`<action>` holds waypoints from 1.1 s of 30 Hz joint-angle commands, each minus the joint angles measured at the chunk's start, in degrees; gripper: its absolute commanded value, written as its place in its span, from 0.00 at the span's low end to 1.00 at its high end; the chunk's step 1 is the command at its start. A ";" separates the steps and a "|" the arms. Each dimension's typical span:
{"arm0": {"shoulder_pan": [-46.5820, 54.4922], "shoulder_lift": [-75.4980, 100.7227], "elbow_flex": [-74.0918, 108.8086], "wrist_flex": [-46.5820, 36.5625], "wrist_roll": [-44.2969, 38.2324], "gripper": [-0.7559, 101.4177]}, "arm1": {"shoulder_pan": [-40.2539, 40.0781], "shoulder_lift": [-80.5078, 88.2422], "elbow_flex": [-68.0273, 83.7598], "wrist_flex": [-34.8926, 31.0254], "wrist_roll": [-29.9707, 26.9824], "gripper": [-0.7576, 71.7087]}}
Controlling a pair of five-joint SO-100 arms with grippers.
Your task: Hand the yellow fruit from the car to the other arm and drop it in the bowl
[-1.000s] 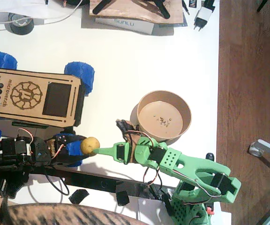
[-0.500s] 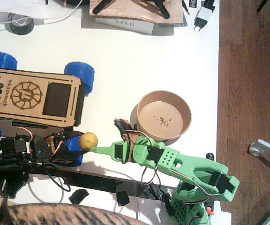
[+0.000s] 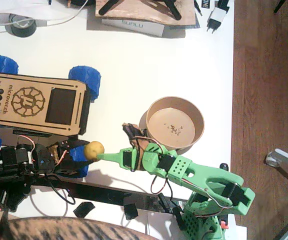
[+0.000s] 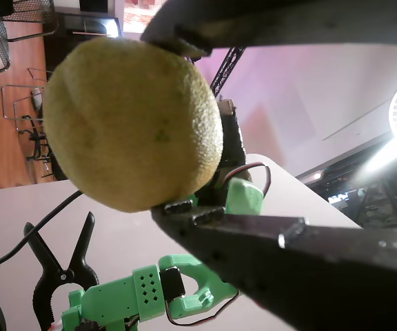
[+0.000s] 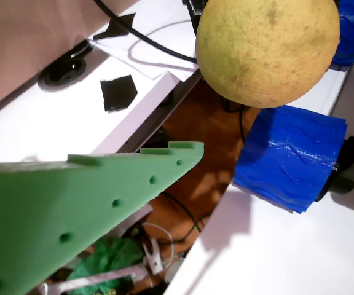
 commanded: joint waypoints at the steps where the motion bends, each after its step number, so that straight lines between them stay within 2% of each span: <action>1: 0.44 0.62 -0.88 -0.53 0.26 0.01 | 1.14 0.88 -2.11 -2.37 -1.32 0.42; 18: 0.44 -1.76 -0.88 -2.64 0.26 0.01 | 4.75 -9.84 -7.29 -11.34 -4.31 0.41; 33: 0.44 -3.08 -0.88 -3.43 0.26 0.01 | 2.72 -15.73 -10.11 -11.95 -0.88 0.41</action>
